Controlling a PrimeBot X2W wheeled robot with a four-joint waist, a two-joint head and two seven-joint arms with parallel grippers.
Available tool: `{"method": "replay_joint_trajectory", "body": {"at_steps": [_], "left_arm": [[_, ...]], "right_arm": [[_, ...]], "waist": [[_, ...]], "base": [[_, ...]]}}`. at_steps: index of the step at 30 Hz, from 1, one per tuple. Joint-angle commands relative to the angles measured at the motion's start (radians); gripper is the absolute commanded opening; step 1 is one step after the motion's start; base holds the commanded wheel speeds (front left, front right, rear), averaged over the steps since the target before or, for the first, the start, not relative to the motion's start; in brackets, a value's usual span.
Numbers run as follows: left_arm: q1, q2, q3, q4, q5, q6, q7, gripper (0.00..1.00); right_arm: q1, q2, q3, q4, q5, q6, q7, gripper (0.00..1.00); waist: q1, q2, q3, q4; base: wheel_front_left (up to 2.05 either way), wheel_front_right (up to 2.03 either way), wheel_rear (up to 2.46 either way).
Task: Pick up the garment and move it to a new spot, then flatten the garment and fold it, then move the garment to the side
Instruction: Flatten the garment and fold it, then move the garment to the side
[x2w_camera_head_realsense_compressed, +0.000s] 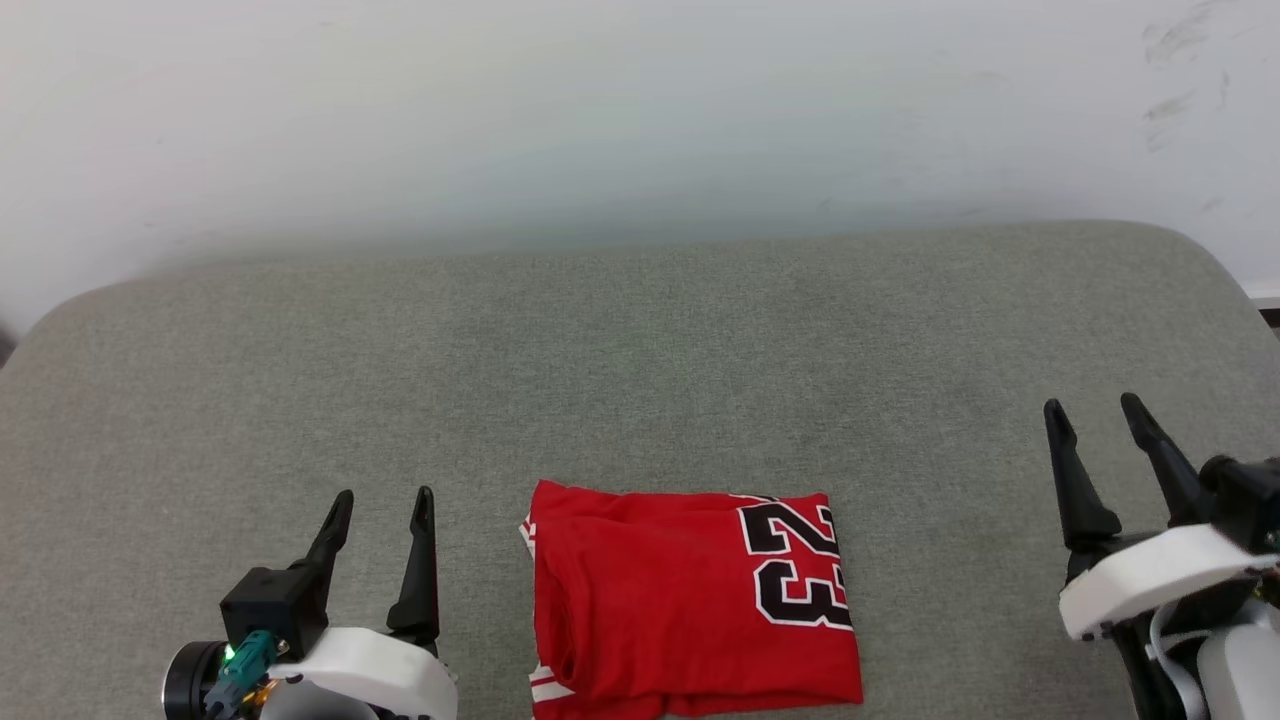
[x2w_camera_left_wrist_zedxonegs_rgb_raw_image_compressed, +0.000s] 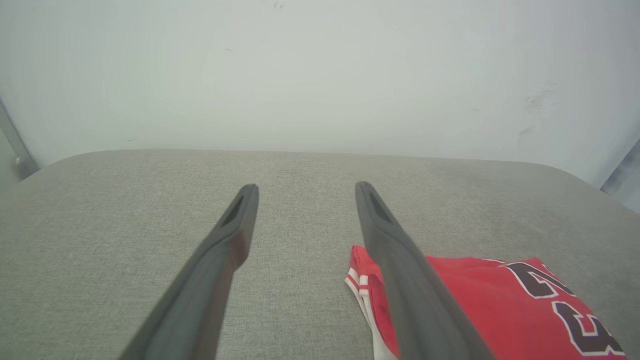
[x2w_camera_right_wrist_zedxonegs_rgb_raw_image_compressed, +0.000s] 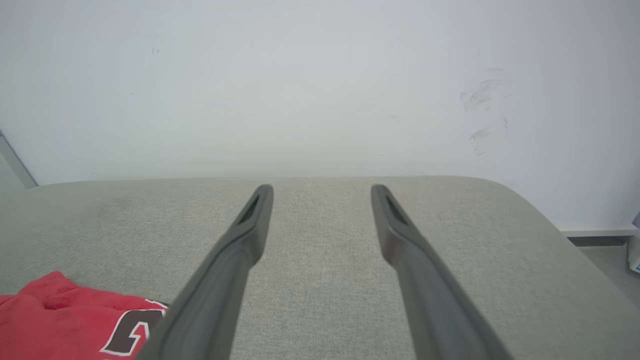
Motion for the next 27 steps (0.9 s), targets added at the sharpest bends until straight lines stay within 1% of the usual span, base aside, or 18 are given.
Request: {"method": "replay_joint_trajectory", "body": {"at_steps": [1,3,6,9,12,21,23,27], "left_arm": [[0.013,0.005,0.008,0.003,0.010,0.006,-0.008,1.00],[0.019,0.007,0.013,0.006,0.015,0.006,-0.008,1.00],[0.025,0.008,0.018,0.009,0.020,0.008,-0.009,1.00],[0.036,0.007,0.023,0.004,0.026,0.014,-0.011,1.00],[0.042,0.008,0.026,0.000,0.031,0.018,-0.012,1.00],[0.040,0.005,0.036,-0.004,0.033,0.022,-0.013,1.00],[0.037,0.002,0.041,-0.005,0.034,0.022,-0.013,1.00],[0.025,-0.006,0.050,-0.015,0.040,0.023,-0.014,1.00]], "right_arm": [[0.060,0.030,-0.022,-0.075,-0.032,-0.001,-0.003,1.00],[0.118,0.059,-0.033,-0.160,-0.061,-0.001,0.006,1.00],[0.193,0.097,-0.038,-0.256,-0.089,-0.001,0.039,1.00],[0.244,0.122,-0.036,-0.324,-0.101,-0.001,0.074,1.00],[0.269,0.132,-0.040,-0.364,-0.106,-0.001,0.102,1.00],[0.283,0.141,-0.047,-0.408,-0.102,-0.001,0.152,1.00],[0.288,0.152,-0.063,-0.399,-0.065,-0.001,0.179,1.00],[0.259,0.157,-0.139,-0.347,0.067,-0.001,0.299,1.00]], "waist": [[0.0000,0.0000,-0.004,-0.004],[0.0000,0.0000,-0.008,-0.007],[0.0000,0.0000,-0.013,-0.010],[0.0000,0.0000,-0.016,-0.009],[0.0000,0.0000,-0.015,-0.009],[0.0000,0.0000,-0.008,-0.006],[0.0000,0.0000,-0.006,-0.005],[0.0000,0.0000,0.004,0.005]], "base": [[0.00,0.00,0.00],[0.00,0.00,0.00],[0.00,0.00,0.00],[0.00,0.00,0.00],[0.00,0.00,0.00],[0.00,0.00,0.00],[0.00,0.00,0.00],[0.00,0.00,0.00]]}}
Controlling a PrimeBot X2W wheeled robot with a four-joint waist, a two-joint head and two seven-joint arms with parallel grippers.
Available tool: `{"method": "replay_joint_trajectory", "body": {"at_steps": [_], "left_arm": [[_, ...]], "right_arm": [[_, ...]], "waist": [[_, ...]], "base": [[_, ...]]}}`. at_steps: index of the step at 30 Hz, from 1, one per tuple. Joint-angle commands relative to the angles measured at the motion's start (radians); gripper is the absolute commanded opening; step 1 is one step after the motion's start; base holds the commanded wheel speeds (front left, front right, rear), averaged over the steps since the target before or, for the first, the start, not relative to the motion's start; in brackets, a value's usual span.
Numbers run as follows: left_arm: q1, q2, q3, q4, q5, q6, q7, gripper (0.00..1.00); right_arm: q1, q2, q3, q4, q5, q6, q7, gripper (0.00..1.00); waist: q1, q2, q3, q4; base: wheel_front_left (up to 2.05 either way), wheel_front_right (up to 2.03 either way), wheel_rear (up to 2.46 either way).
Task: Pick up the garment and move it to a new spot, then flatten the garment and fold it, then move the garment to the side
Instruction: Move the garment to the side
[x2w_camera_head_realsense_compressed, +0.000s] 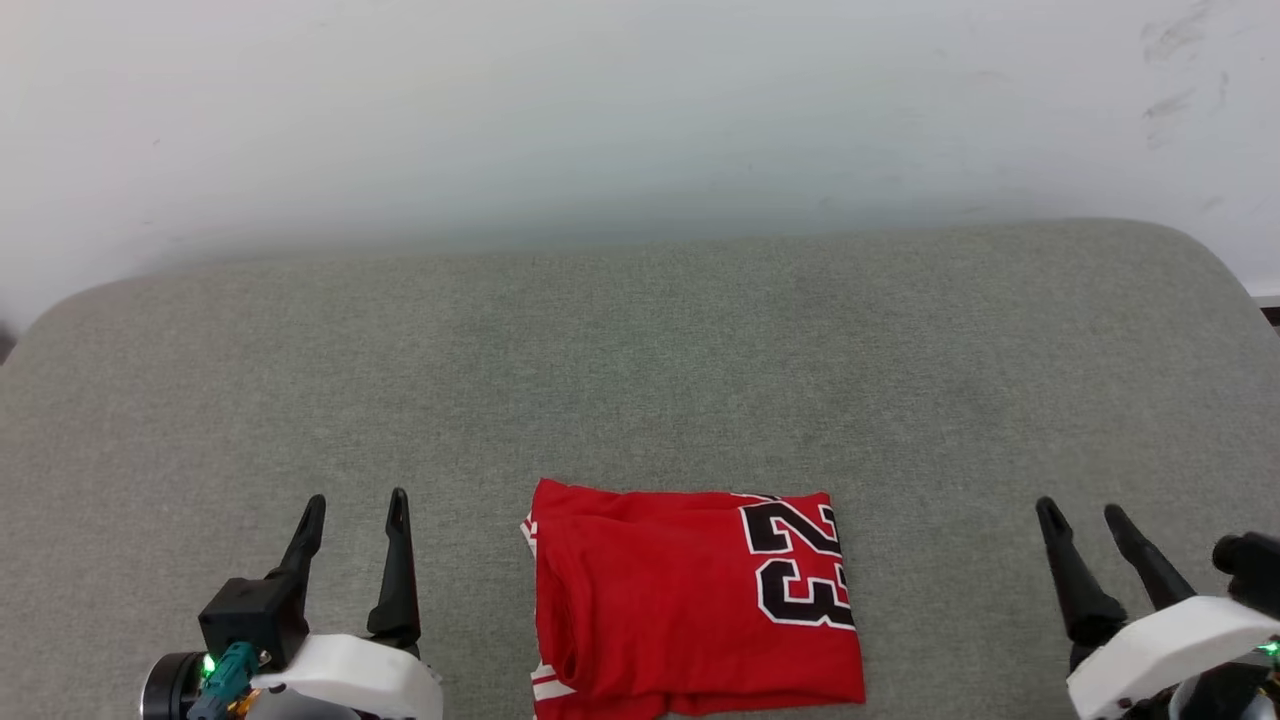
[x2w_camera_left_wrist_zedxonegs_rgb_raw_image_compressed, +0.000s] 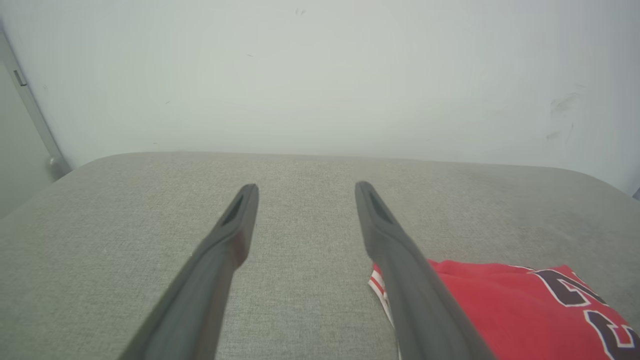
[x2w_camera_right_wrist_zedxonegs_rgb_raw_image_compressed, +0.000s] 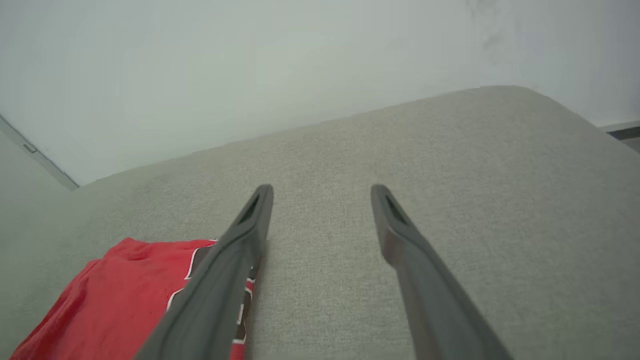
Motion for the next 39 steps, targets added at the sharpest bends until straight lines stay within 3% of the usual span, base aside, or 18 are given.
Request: {"method": "replay_joint_trajectory", "body": {"at_steps": [1,7,12,19,26,27,28,29,35,39], "left_arm": [[-0.014,-0.007,0.005,-0.009,0.008,-0.001,-0.005,1.00],[-0.044,-0.030,0.030,-0.027,0.031,-0.017,-0.006,1.00],[-0.066,-0.063,0.049,-0.041,0.065,-0.046,-0.006,1.00],[-0.090,-0.099,0.073,-0.025,0.098,-0.090,-0.005,1.00],[-0.101,-0.130,0.096,0.008,0.128,-0.123,-0.005,1.00],[-0.099,-0.134,0.098,0.012,0.133,-0.127,-0.005,1.00],[-0.098,-0.137,0.100,0.016,0.135,-0.130,-0.005,1.00],[-0.097,-0.141,0.103,0.019,0.140,-0.132,-0.005,1.00],[-0.080,-0.148,0.114,0.031,0.161,-0.149,-0.005,1.00],[-0.052,-0.145,0.119,0.033,0.172,-0.155,-0.005,1.00]], "right_arm": [[-0.024,-0.013,-0.044,0.042,0.078,-0.001,0.084,1.00],[-0.114,-0.072,-0.119,0.213,0.263,0.000,0.375,1.00],[-0.193,-0.058,-0.133,0.359,0.377,0.000,0.632,1.00],[-0.283,0.004,-0.108,0.459,0.481,-0.001,0.771,1.00],[-0.332,0.039,-0.056,0.564,0.575,-0.001,0.808,1.00],[-0.331,0.042,-0.047,0.578,0.581,-0.001,0.809,0.67],[-0.335,0.044,-0.038,0.581,0.585,-0.001,0.803,0.20],[-0.338,0.043,-0.033,0.585,0.589,-0.001,0.798,0.00],[-0.360,-0.010,0.039,0.535,0.563,-0.001,0.734,0.00],[-0.362,-0.057,0.105,0.514,0.488,-0.001,0.681,0.00]], "waist": [[0.0001,-0.0001,0.008,0.011],[0.0001,-0.0001,0.048,0.056],[0.0001,-0.0001,0.078,0.105],[0.0001,-0.0001,0.120,0.157],[0.0001,-0.0001,0.136,0.189],[0.0001,-0.0001,0.135,0.191],[0.0001,-0.0001,0.134,0.192],[0.0001,-0.0001,0.133,0.193],[0.0001,-0.0001,0.107,0.170],[0.0001,-0.0001,0.067,0.117]], "base": [[0.00,0.00,0.00],[0.00,0.00,0.00],[0.00,0.00,0.00],[0.00,0.00,0.00],[0.00,0.00,0.00],[0.00,0.00,0.00],[0.00,0.00,0.00],[0.00,0.00,0.00],[0.00,0.00,0.00],[0.00,0.00,0.00]]}}
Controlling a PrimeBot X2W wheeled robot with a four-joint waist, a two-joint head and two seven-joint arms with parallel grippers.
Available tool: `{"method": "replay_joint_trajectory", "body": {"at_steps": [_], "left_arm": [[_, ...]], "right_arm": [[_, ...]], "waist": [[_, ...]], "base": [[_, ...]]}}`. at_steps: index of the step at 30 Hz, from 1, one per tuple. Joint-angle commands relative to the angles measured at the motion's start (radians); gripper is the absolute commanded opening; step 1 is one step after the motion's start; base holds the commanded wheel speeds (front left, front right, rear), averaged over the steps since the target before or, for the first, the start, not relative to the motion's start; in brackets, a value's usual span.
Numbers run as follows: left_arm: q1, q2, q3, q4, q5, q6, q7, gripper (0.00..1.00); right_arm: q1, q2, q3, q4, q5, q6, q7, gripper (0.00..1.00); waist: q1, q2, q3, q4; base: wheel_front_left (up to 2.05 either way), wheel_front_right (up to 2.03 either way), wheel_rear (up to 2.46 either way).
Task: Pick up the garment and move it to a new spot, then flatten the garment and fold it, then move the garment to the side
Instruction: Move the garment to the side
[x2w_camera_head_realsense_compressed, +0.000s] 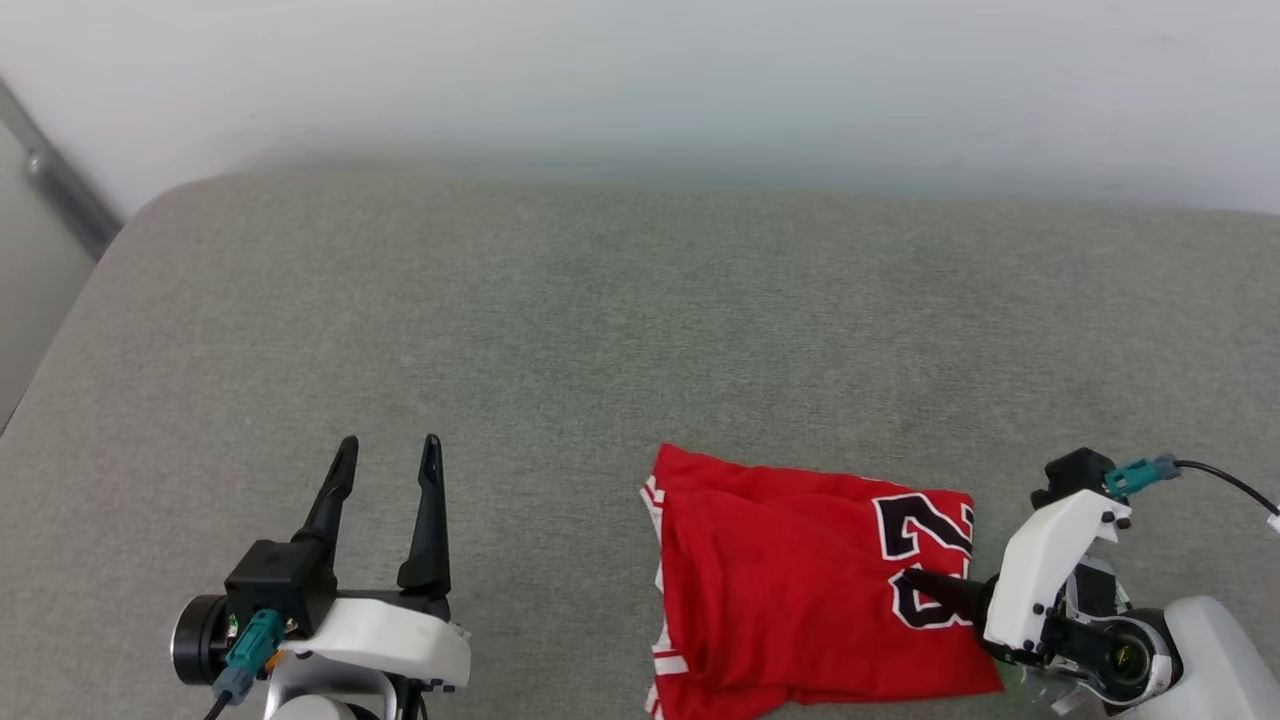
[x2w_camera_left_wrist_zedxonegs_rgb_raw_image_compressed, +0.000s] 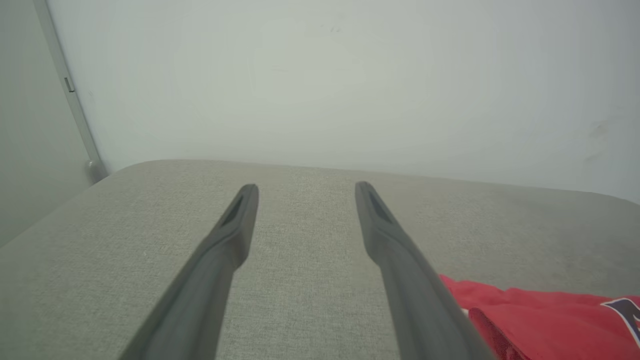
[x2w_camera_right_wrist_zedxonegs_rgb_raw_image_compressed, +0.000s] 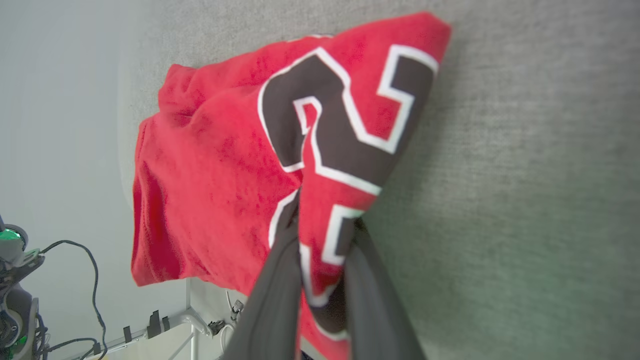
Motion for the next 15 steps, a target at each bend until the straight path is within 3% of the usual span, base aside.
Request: {"method": "replay_joint_trajectory", "body": {"at_steps": [1,8,15], "left_arm": [[0.020,0.006,0.004,-0.001,0.006,-0.003,-0.002,1.00],[0.046,0.007,0.003,-0.010,0.011,-0.016,-0.002,1.00],[-0.002,0.000,-0.024,-0.041,0.022,-0.030,0.004,1.00]], "right_arm": [[-0.016,-0.034,0.022,0.001,-0.052,-0.001,-0.022,0.00],[-0.045,-0.122,0.070,0.072,-0.262,-0.001,-0.090,0.00],[-0.153,-0.161,0.063,0.153,-0.338,-0.001,-0.162,0.00]], "waist": [[-0.0001,0.0000,-0.037,-0.052],[-0.0001,0.0000,-0.076,-0.200],[-0.0001,0.0000,0.008,-0.335]], "base": [[0.00,0.00,0.00],[0.00,0.00,0.00],[0.00,0.00,0.00]]}}
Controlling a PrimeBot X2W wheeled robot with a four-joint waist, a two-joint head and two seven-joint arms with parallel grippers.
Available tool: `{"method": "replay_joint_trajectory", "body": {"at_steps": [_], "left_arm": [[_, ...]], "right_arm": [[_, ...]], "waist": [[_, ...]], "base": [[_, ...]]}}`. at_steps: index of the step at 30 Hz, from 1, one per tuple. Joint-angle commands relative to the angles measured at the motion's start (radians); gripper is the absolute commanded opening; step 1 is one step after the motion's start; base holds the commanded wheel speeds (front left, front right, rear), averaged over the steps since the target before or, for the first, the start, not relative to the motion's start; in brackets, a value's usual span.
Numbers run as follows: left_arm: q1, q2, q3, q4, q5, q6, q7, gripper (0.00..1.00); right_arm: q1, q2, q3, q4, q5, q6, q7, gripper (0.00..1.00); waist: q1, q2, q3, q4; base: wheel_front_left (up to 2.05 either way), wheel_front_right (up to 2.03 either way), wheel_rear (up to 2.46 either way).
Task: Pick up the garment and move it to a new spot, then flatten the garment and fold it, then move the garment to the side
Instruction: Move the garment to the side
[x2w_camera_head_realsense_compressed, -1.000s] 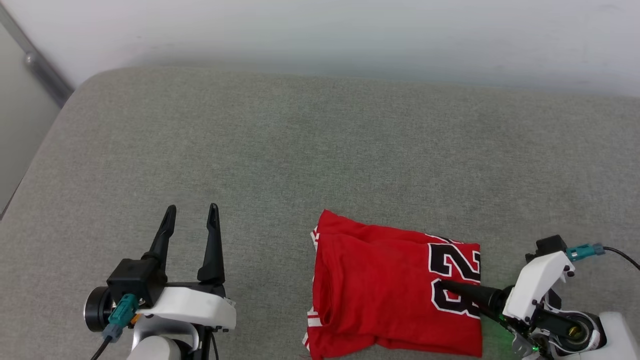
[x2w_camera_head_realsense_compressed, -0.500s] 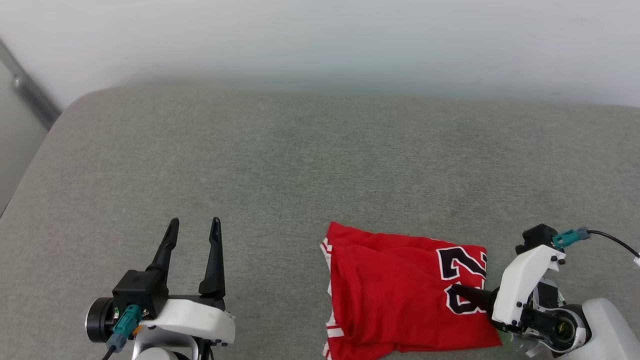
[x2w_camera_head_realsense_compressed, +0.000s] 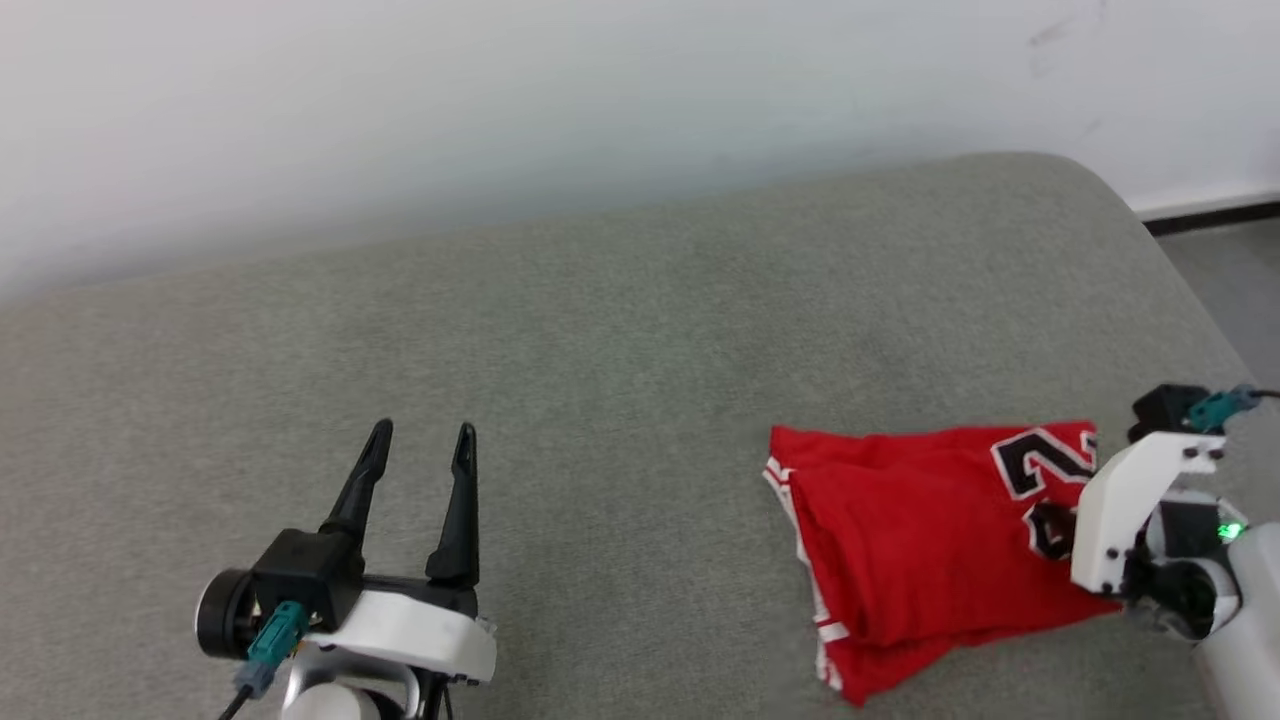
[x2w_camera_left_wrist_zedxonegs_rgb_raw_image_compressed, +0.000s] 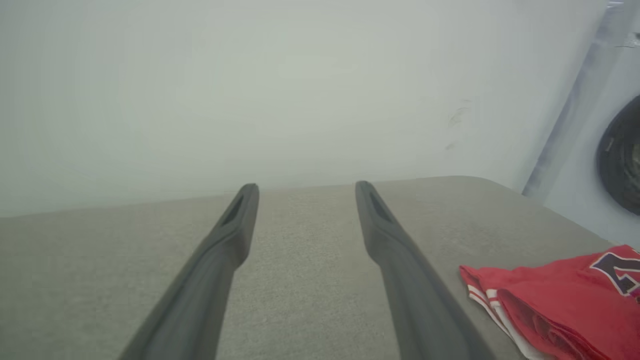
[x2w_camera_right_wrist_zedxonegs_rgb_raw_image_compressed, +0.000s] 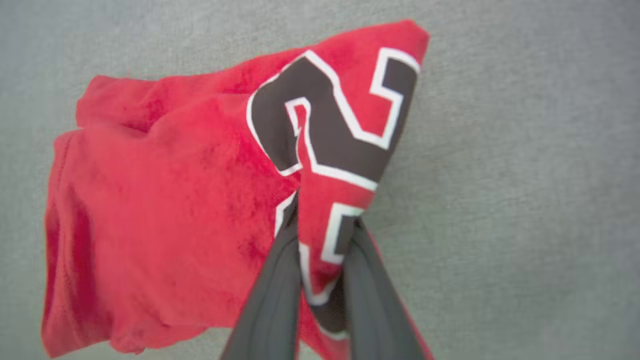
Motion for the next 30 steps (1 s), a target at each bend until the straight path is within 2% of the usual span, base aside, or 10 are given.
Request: {"method": "replay_joint_trajectory", "body": {"at_steps": [1,7,14,18,19,20,21,30], "left_arm": [[-0.039,0.005,-0.008,-0.008,0.012,-0.011,0.005,1.00],[-0.155,0.026,-0.040,-0.049,0.053,-0.040,0.041,1.00],[-0.299,0.053,-0.068,-0.119,0.107,-0.065,0.093,1.00],[-0.359,0.064,-0.075,-0.137,0.124,-0.079,0.107,1.00],[-0.371,0.066,-0.077,-0.141,0.126,-0.084,0.111,1.00],[-0.379,0.067,-0.078,-0.141,0.129,-0.086,0.110,1.00],[-0.387,0.067,-0.081,-0.141,0.131,-0.087,0.111,1.00],[-0.394,0.071,-0.085,-0.114,0.122,-0.092,0.098,1.00]], "right_arm": [[-0.055,-0.022,-0.013,0.021,-0.010,-0.001,-0.035,0.00],[-0.205,-0.086,-0.061,0.106,-0.074,-0.001,-0.168,0.00],[-0.377,-0.166,-0.213,0.235,-0.141,-0.001,-0.328,0.00],[-0.431,-0.184,-0.278,0.300,-0.190,-0.001,-0.401,0.00],[-0.438,-0.182,-0.282,0.306,-0.201,-0.001,-0.426,0.09],[-0.446,-0.177,-0.295,0.318,-0.212,-0.001,-0.453,0.97],[-0.448,-0.171,-0.305,0.337,-0.222,-0.001,-0.468,1.00],[-0.470,-0.163,-0.382,0.452,-0.320,-0.002,-0.613,1.00]], "waist": [[0.0000,-0.0001,0.075,-0.074],[0.0000,-0.0001,0.238,-0.111],[0.0000,-0.0001,0.425,-0.113],[0.0000,-0.0001,0.489,-0.105],[0.0000,-0.0001,0.504,-0.103],[0.0000,-0.0001,0.513,-0.102],[0.0000,-0.0001,0.521,-0.101],[0.0000,-0.0001,0.520,-0.100]], "base": [[0.00,0.00,0.00],[0.00,0.00,0.00],[0.00,0.00,0.00],[0.00,0.00,0.00],[0.00,0.00,0.00],[0.00,0.00,0.00],[0.00,0.00,0.00],[0.00,0.00,0.00]]}}
